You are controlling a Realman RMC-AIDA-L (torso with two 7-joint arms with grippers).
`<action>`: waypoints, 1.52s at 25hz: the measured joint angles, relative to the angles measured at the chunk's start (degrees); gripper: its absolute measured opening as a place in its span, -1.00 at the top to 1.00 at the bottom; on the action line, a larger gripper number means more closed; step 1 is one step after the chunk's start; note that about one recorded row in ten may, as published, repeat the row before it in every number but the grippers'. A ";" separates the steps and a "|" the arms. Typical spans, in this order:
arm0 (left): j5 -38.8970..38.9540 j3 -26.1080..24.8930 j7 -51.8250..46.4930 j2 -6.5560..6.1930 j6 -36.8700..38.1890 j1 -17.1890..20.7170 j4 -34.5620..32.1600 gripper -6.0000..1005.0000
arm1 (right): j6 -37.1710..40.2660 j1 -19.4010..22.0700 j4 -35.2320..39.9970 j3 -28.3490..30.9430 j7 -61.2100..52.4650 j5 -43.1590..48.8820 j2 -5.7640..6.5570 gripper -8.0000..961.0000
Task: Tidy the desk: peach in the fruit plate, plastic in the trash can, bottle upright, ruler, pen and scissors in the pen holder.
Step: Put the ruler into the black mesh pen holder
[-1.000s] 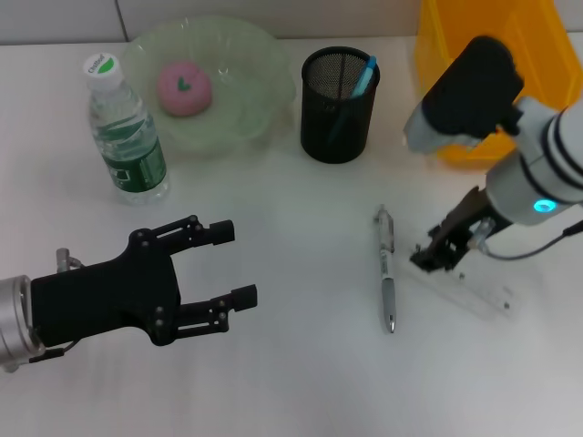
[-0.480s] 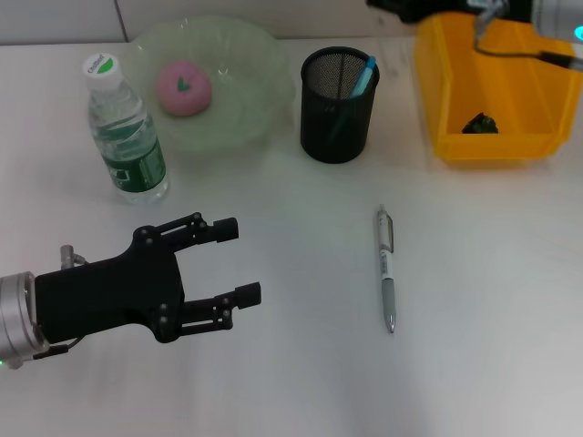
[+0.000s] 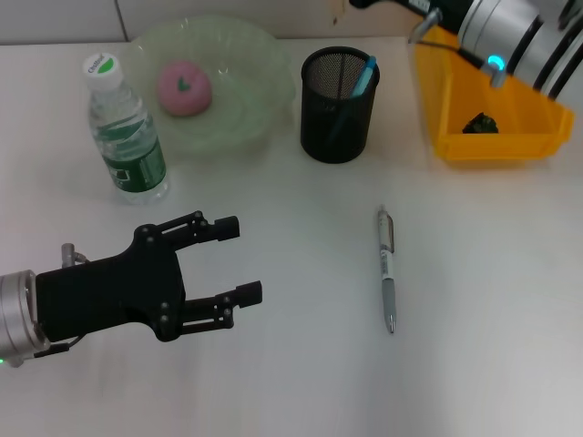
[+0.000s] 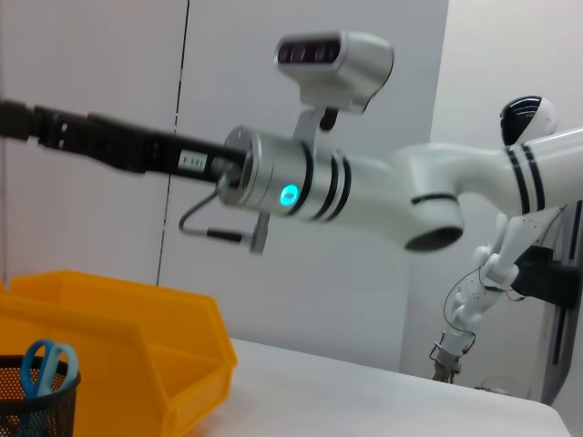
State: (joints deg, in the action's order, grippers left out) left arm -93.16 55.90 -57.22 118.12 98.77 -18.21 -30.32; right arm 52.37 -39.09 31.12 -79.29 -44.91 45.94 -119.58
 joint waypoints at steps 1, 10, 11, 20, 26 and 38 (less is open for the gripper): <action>0.00 0.00 -0.01 0.00 0.02 0.00 0.00 -0.60 | 0.00 0.00 0.00 0.00 0.00 0.00 0.00 0.17; 0.00 0.00 -0.59 0.00 0.19 -0.07 -0.07 -0.60 | 1.86 -3.16 -10.91 -0.33 7.83 -5.19 -0.22 0.16; 0.00 0.00 -0.59 0.00 0.19 -0.07 -0.07 -0.60 | 1.86 -3.16 -10.91 -0.33 7.83 -5.19 -0.22 0.16; 0.00 0.00 -0.61 0.00 0.20 -0.23 -0.09 -0.60 | 1.35 -5.61 -15.28 -0.80 8.44 -4.98 -0.23 0.15; 0.00 0.00 -0.61 0.00 0.20 -0.25 -0.09 -0.60 | 1.27 -5.98 -15.65 -2.16 11.05 -5.34 -0.31 0.15; 0.00 0.00 -0.58 0.18 0.19 -0.42 -0.09 -0.60 | -1.36 -6.17 -15.79 -2.47 11.99 -5.49 -0.31 0.14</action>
State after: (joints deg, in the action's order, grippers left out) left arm -93.16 55.90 -57.80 118.30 98.96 -18.63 -30.41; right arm 51.01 -45.25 15.33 -81.76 -32.92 40.44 -119.89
